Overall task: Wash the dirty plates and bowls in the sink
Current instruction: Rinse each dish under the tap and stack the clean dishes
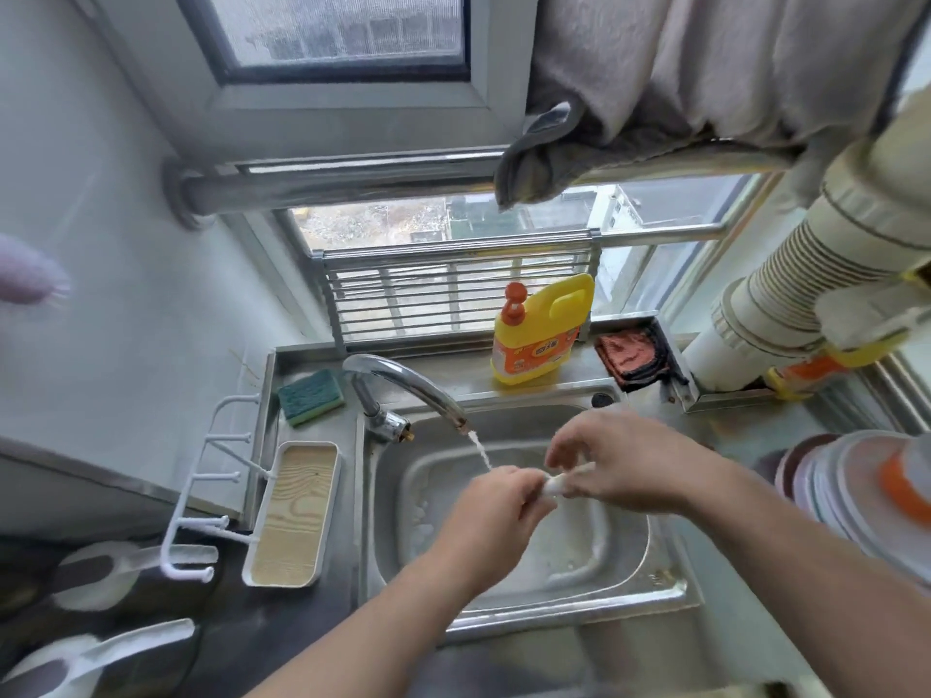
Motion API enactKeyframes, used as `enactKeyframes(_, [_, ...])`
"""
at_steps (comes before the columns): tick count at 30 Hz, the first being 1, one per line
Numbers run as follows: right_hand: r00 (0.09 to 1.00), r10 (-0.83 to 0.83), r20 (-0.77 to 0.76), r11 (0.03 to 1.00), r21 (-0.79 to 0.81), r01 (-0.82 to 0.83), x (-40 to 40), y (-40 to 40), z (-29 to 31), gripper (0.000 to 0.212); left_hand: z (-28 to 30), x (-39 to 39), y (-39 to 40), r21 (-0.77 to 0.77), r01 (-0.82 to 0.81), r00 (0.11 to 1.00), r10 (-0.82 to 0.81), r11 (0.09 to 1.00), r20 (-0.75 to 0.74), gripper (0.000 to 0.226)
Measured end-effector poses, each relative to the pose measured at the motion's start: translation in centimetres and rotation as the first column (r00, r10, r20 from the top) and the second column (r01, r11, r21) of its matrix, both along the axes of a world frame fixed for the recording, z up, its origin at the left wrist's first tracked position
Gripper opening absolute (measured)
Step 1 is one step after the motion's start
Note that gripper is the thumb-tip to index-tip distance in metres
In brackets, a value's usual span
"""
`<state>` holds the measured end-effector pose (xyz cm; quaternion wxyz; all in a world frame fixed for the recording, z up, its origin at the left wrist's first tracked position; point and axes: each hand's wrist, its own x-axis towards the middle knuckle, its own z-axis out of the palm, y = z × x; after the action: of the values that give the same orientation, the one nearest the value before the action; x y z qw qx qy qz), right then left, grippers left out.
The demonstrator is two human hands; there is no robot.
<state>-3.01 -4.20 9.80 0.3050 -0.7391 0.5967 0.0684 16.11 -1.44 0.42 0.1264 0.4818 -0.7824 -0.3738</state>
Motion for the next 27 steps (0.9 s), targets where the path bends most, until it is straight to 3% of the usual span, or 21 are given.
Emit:
enactKeyframes(2, [0.966,-0.152,0.210,0.985,-0.050,0.166,0.2,0.1,3.6,0.018,2.2,0.9,-0.3,-0.062,-0.038,0.996,0.033,0.997,-0.078,0.020])
enactKeyframes(3, [0.902,-0.242,0.357,0.958,-0.061,0.281,0.5,0.3,4.9,0.016,3.4,1.3,-0.5,-0.080,-0.069,0.989,0.058,0.994,-0.133,0.020])
enactKeyframes(6, [0.611,-0.345,0.713,0.855,-0.031,0.518,2.8,1.0,7.1,0.015,6.3,2.5,-0.9,-0.081,-0.151,0.941,0.118,0.985,-0.317,0.014])
enactKeyframes(9, [0.378,-0.309,0.873,0.764,-0.009,0.645,5.4,1.3,8.2,0.022,8.7,3.7,-1.6,-0.100,-0.179,0.899,0.121,0.979,-0.422,0.013])
enactKeyframes(12, [0.283,-0.258,0.924,0.733,-0.004,0.680,7.2,1.6,9.2,0.031,10.6,4.9,-2.4,-0.074,-0.226,0.849,0.160,0.971,-0.503,0.014])
enactKeyframes(15, [0.306,-0.255,0.917,0.719,-0.032,0.694,8.6,2.0,9.3,0.025,12.9,6.3,-3.0,-0.023,-0.247,0.792,0.188,0.969,-0.581,0.014])
enactKeyframes(16, [0.370,-0.267,0.890,0.701,-0.084,0.709,8.9,2.1,8.8,0.022,13.7,6.7,-3.2,0.002,-0.259,0.771,0.208,0.966,-0.602,0.016])
enactKeyframes(18, [0.587,-0.307,0.749,0.676,-0.263,0.689,8.9,2.1,7.3,0.018,15.4,7.3,-3.7,0.076,-0.287,0.707,0.265,0.955,-0.656,0.020])
enactKeyframes(20, [0.683,-0.432,0.589,0.678,-0.287,0.677,8.9,1.5,5.7,0.046,16.6,8.1,-4.3,0.147,-0.295,0.653,0.312,0.944,-0.691,0.023])
enactKeyframes(22, [0.716,-0.463,0.522,0.712,-0.262,0.651,9.6,0.6,4.7,0.073,17.1,9.0,-4.8,0.162,-0.311,0.639,0.332,0.937,-0.694,0.020])
enactKeyframes(23, [0.716,-0.432,0.548,0.746,-0.229,0.626,10.5,-0.2,5.1,0.075,17.4,9.6,-5.1,0.170,-0.322,0.626,0.344,0.931,-0.700,0.017])
enactKeyframes(25, [0.698,-0.319,0.642,0.821,-0.181,0.541,12.5,-1.9,6.6,0.065,18.3,10.7,-5.8,0.198,-0.352,0.562,0.376,0.915,-0.737,0.018])
enactKeyframes(27, [0.659,-0.250,0.709,0.855,-0.158,0.494,14.6,-3.3,8.5,0.051,19.7,12.1,-6.8,0.249,-0.411,0.441,0.430,0.877,-0.788,0.021])
